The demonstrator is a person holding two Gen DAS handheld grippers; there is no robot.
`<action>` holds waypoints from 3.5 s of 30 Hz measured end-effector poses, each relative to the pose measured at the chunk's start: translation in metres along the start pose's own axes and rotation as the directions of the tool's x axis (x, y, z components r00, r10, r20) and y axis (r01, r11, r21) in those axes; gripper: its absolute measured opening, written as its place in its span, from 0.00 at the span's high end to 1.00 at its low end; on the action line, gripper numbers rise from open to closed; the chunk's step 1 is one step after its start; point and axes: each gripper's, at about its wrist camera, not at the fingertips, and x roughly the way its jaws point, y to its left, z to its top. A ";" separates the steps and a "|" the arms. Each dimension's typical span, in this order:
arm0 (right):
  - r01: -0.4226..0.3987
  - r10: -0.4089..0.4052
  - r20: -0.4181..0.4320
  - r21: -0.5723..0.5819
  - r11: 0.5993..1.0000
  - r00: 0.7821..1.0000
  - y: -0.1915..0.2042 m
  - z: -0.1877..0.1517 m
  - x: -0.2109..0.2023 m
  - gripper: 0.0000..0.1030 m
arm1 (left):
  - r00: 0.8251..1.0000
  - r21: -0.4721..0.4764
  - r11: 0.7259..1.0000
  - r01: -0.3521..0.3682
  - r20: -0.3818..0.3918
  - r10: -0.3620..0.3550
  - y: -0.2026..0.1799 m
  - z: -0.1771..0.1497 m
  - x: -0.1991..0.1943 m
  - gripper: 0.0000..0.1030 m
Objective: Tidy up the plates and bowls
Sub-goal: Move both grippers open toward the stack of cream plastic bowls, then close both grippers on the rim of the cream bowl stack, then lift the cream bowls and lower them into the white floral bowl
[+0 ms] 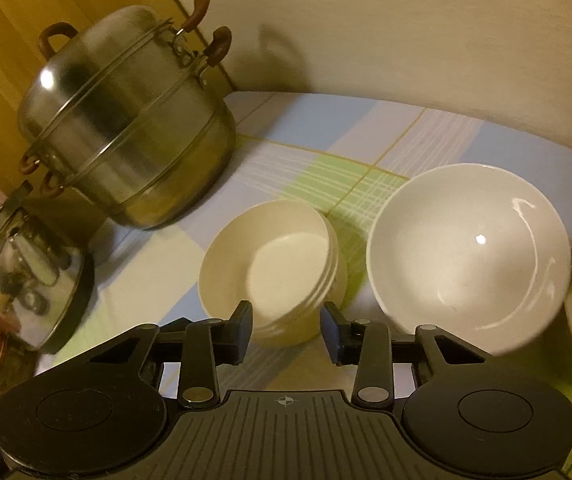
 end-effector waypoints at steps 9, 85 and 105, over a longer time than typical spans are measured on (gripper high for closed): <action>0.070 -0.070 0.013 0.040 0.997 0.997 0.000 0.005 0.018 0.65 | 1.000 0.004 1.000 0.007 -0.025 -0.006 0.004 0.009 0.028 0.73; -0.008 0.010 0.046 -0.036 0.999 0.999 -0.097 0.020 -0.142 0.84 | 0.996 0.072 0.996 0.061 0.059 -0.065 -0.142 -0.038 -0.056 0.82; 0.047 -0.047 -0.021 0.012 0.999 0.999 -0.107 0.047 -0.092 0.84 | 0.998 0.073 0.995 0.062 -0.011 -0.061 -0.137 -0.016 -0.004 0.82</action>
